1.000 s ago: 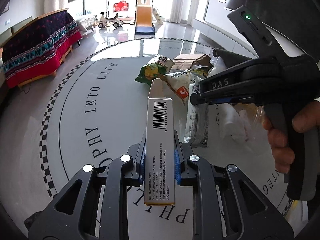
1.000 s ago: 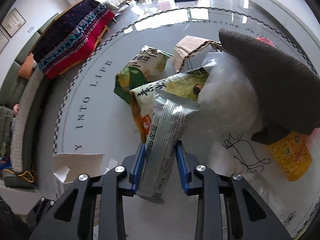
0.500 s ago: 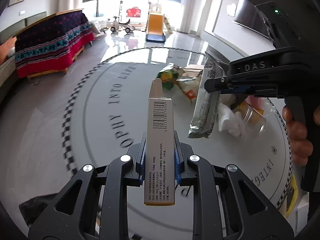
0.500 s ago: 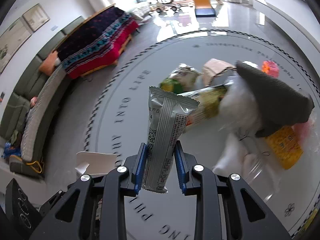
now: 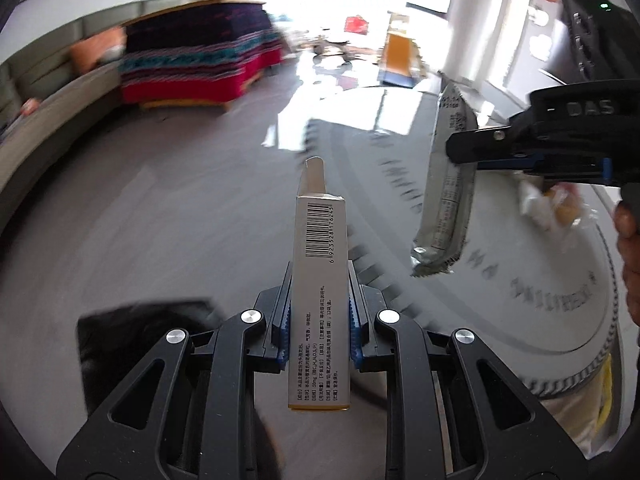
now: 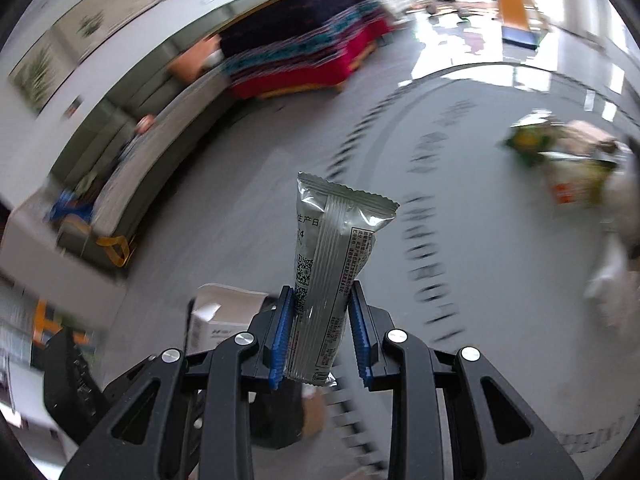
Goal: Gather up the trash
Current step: 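Carry both items over the black trash bag and open both tools, then return both tools to the table and grasp the dark grey cloth with the right tool, then grasp the green chip bag with the left tool while the right tool holds the grey cloth, then carry the chip bag and grey cloth to the black trash bag and release both, then move both tools back over the table toward the remaining trash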
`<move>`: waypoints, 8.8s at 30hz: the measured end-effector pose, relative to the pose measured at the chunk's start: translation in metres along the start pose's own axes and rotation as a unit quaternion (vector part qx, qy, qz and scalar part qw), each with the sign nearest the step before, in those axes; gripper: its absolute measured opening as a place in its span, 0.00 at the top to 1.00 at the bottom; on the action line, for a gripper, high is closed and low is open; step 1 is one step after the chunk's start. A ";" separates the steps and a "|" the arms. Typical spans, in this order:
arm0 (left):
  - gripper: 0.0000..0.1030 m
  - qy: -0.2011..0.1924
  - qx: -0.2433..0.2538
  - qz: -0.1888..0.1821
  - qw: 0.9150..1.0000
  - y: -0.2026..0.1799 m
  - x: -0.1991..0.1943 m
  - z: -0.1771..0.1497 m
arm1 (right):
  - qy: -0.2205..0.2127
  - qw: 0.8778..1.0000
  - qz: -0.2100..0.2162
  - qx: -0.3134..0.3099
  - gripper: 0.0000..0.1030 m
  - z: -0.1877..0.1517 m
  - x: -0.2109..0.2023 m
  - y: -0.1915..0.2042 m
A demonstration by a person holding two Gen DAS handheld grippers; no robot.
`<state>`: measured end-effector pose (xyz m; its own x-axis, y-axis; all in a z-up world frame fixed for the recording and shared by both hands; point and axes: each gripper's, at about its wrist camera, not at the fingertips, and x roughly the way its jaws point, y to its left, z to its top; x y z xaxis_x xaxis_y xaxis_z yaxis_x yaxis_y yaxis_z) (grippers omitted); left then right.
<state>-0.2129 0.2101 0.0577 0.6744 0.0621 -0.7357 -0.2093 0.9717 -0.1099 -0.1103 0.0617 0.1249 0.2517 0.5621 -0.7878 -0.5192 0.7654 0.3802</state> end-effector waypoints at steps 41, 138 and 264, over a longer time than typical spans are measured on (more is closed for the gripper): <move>0.06 0.016 -0.145 0.150 0.978 0.112 -0.042 -0.074 | 0.040 0.984 0.109 -0.133 0.34 -0.048 0.061 0.124; 0.47 0.085 0.186 -0.108 0.973 -0.253 0.208 0.193 | -0.180 0.964 -0.166 0.106 0.78 0.089 -0.172 -0.279; 0.06 0.073 0.071 -0.094 0.990 -0.170 0.079 0.086 | -0.073 0.988 -0.122 0.064 0.32 0.024 -0.102 -0.228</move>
<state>-0.0633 0.0690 0.0757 0.5808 -0.1458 -0.8009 0.0183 0.9859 -0.1662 0.0017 -0.1632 0.1302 0.4771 0.3882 -0.7885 -0.3226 0.9119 0.2538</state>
